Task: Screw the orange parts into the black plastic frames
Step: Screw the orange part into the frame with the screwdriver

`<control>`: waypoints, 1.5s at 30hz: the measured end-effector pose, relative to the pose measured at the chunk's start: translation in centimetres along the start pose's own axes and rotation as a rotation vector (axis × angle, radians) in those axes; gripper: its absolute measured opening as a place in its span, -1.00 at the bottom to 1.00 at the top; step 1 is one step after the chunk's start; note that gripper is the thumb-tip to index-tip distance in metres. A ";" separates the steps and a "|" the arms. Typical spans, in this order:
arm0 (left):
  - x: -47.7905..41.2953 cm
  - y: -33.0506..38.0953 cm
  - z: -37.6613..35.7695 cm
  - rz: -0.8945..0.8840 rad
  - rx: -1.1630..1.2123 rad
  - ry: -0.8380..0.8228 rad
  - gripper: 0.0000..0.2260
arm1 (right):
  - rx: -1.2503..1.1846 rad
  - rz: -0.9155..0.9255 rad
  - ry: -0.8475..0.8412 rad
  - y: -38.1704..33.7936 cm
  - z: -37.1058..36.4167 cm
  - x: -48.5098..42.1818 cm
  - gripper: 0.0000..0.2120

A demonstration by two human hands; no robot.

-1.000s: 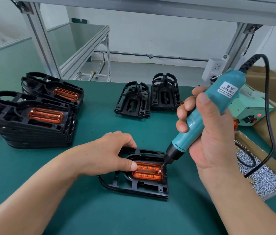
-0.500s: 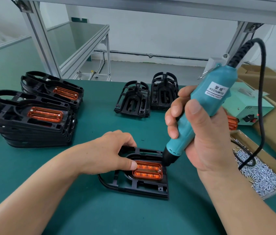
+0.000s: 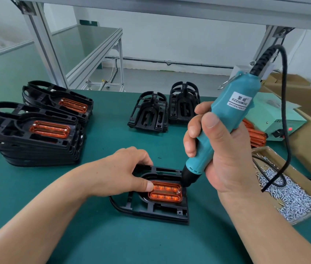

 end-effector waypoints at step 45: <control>0.0 1.4 -0.2 0.040 -0.063 -0.013 -0.56 | -0.031 0.077 -0.139 -0.2 -1.3 0.6 -0.41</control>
Point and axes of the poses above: each hand's wrist, its own x-axis away from the middle knuckle, its own z-axis out of the back of the hand, y = z × x, the point moved 3 cm from there along -x, towards the middle knuckle, and after that the axes turned 14 degrees about y, right-handed, at the moved point
